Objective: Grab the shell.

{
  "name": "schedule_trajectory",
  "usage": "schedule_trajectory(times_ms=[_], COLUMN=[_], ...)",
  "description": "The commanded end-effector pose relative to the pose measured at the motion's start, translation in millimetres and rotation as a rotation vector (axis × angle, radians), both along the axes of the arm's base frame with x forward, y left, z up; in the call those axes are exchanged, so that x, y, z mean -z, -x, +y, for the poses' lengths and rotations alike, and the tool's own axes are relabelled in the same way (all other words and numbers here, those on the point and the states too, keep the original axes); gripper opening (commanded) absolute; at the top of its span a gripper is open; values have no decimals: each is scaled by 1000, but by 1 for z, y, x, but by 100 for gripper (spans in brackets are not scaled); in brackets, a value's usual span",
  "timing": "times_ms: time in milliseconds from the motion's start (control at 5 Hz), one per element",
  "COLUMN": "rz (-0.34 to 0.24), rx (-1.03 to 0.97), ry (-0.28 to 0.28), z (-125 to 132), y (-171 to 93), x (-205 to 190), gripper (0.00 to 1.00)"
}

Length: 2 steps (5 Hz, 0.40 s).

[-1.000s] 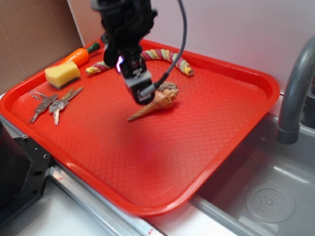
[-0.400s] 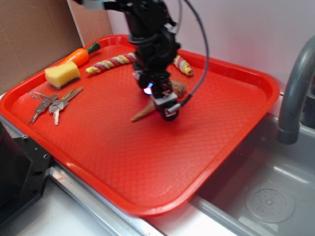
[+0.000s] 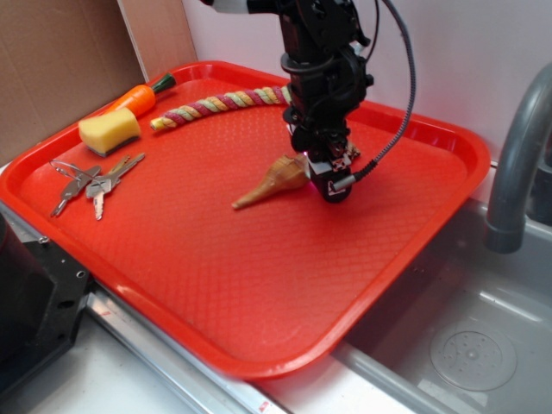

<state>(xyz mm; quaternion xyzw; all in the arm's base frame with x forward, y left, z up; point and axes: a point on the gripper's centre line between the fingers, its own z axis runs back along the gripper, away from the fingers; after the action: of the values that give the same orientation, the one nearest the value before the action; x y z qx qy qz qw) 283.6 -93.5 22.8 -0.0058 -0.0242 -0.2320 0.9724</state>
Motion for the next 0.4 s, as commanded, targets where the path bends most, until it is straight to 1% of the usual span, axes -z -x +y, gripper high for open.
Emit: schedule_trajectory(times_ms=[0,200], rz=[-149,-212], rx=[10,-11], ry=[-9,-27], z=[-13,-18], y=[-4,5], x=[-76,-116], gripper=[0,0])
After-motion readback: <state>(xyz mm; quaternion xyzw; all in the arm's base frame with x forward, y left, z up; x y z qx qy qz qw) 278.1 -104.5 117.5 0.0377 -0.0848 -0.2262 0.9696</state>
